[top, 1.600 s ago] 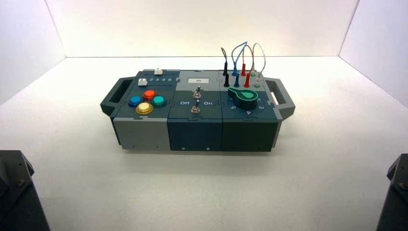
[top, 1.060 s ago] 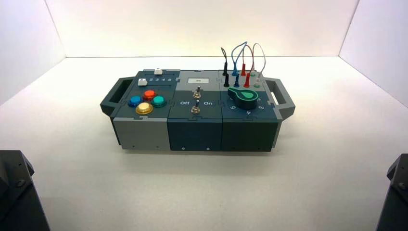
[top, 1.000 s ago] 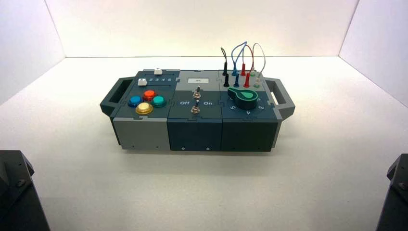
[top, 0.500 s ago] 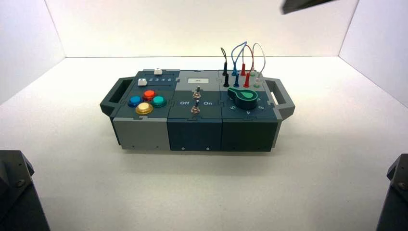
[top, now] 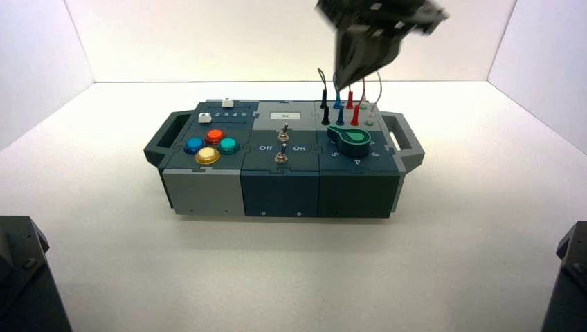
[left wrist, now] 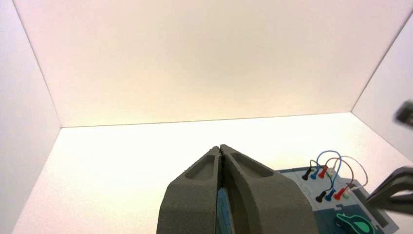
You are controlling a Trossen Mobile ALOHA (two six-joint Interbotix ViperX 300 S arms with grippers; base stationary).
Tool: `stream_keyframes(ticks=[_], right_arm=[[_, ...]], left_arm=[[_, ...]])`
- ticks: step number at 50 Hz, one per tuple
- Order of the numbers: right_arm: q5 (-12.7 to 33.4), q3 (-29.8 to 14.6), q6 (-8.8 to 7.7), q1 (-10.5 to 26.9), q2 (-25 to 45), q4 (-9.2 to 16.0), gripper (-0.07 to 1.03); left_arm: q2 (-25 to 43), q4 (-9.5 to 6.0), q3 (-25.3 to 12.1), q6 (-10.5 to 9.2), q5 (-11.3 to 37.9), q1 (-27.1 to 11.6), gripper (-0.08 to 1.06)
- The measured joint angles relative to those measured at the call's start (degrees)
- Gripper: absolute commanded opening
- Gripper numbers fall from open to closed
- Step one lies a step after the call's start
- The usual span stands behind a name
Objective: Turn the knob to position 2.
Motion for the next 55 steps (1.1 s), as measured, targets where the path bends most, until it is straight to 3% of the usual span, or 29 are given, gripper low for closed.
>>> stream_keyframes(ticks=[9,55], right_arm=[[0.0,-0.79,0.09,0.62,3.6,1.41,-0.02],[-2.81,-3.69,0.0,0.53,13.62,1.41,-0.02]], left_arm=[[0.0,0.0,0.0,0.0,0.09,0.0,-0.03],[-0.7,0.0,0.09,0.0,0.0,-0.09,-0.03]])
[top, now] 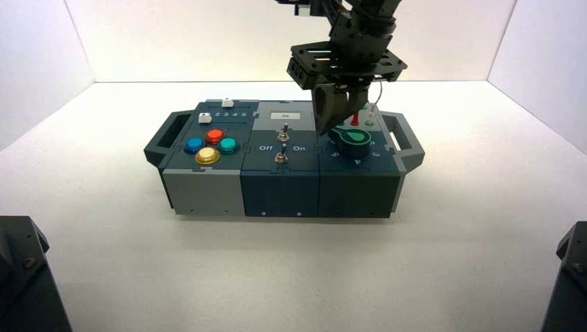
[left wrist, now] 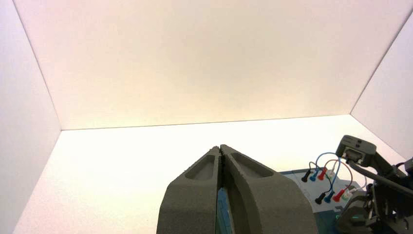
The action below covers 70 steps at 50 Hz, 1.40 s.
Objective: Turn the knob to position 2.
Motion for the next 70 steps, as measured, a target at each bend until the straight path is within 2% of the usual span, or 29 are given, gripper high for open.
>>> stream_keyframes(ticks=[23,61,70], right_arm=[[-0.18,-0.35,0.0,-3.69,0.18,-1.58,-0.02],[-0.18,-2.55,0.0,-3.78,3.96,-1.93,-0.02],[0.0,-3.34,0.0,-4.92,4.04,-1.93,-0.02]], left_arm=[[0.0,0.0,-0.09,0.0,0.0,0.09,-0.03],[-0.62,0.0,-0.09,-0.09,0.0,0.09,-0.03],[-0.7,0.0,-0.09,0.0,0.0,0.0,-0.03]])
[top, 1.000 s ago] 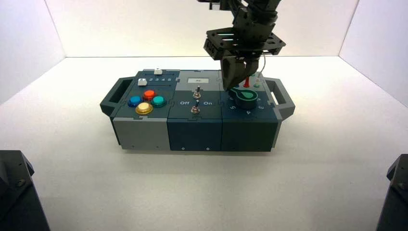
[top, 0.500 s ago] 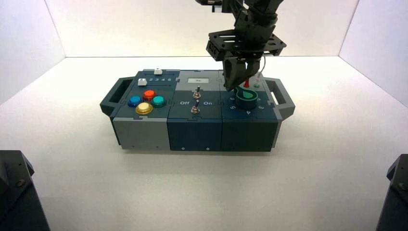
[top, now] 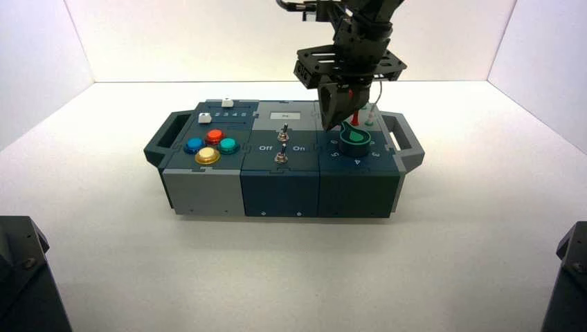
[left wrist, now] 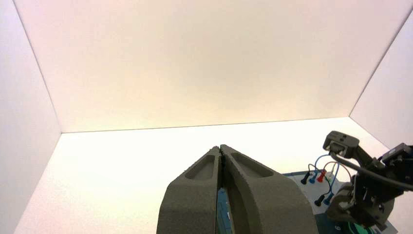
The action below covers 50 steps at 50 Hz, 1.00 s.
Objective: Turn the knob to position 2.
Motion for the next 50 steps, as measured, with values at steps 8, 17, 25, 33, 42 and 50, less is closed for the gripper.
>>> stream_keyframes(ticks=[8,17,25,33,42,50], right_arm=[[0.53,-0.18,0.09,-1.32,0.0,-0.26,-0.02],[0.79,-0.26,0.0,-1.76,0.0,-0.44,-0.02],[1.05,-0.26,0.09,-1.76,0.0,-0.53,-0.02],[1.41,-0.35,0.0,-1.67,0.0,-0.62,-0.02],[1.58,-0.35,0.0,-1.76,0.0,-0.62,-0.02],[1.76,-0.35,0.0,-1.76,-0.09,-1.05,-0.02]], left_arm=[[-0.09,0.0,0.0,-0.09,0.0,0.0,-0.03],[-0.09,0.0,0.09,0.0,0.0,0.0,-0.03],[-0.09,0.0,0.0,0.0,0.0,0.0,-0.03],[-0.09,0.0,0.0,0.0,0.0,0.09,-0.03],[-0.09,0.0,0.0,-0.09,0.09,0.0,-0.03],[-0.26,0.0,0.0,0.0,0.09,0.0,-0.03]])
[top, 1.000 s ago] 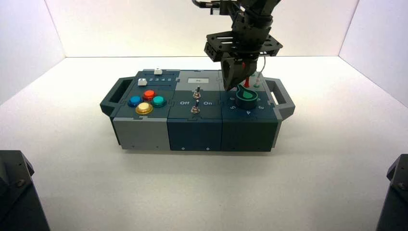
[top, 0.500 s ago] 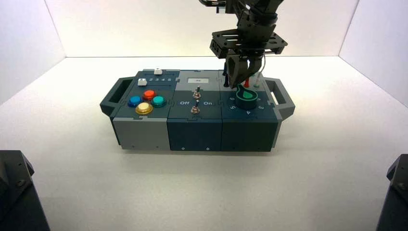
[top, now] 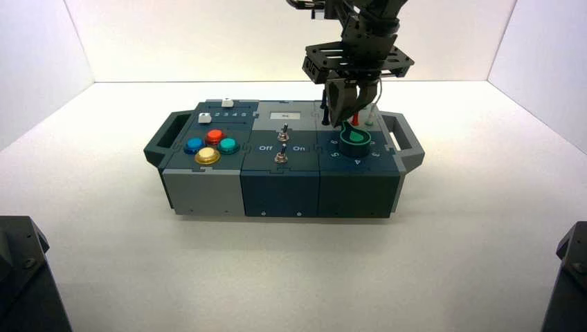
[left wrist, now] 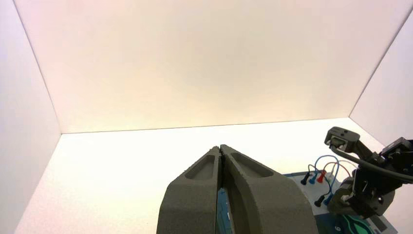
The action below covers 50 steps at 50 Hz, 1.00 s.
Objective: Turn the knob to position 2.
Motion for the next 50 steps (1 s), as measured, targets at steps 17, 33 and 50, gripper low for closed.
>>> stream_keyframes(ticks=[17,33,50], right_arm=[[1.32,0.62,0.0,-1.05,0.0,-0.62,-0.02],[1.32,0.62,0.0,-1.14,0.0,-0.62,-0.02],[1.58,0.62,0.0,-1.14,0.0,-0.62,-0.02]], left_arm=[[-0.18,0.0,0.0,0.0,-0.09,0.0,-0.03],[-0.26,0.0,0.0,0.0,0.0,0.0,-0.03],[-0.26,0.0,0.0,0.0,-0.09,0.0,-0.03]])
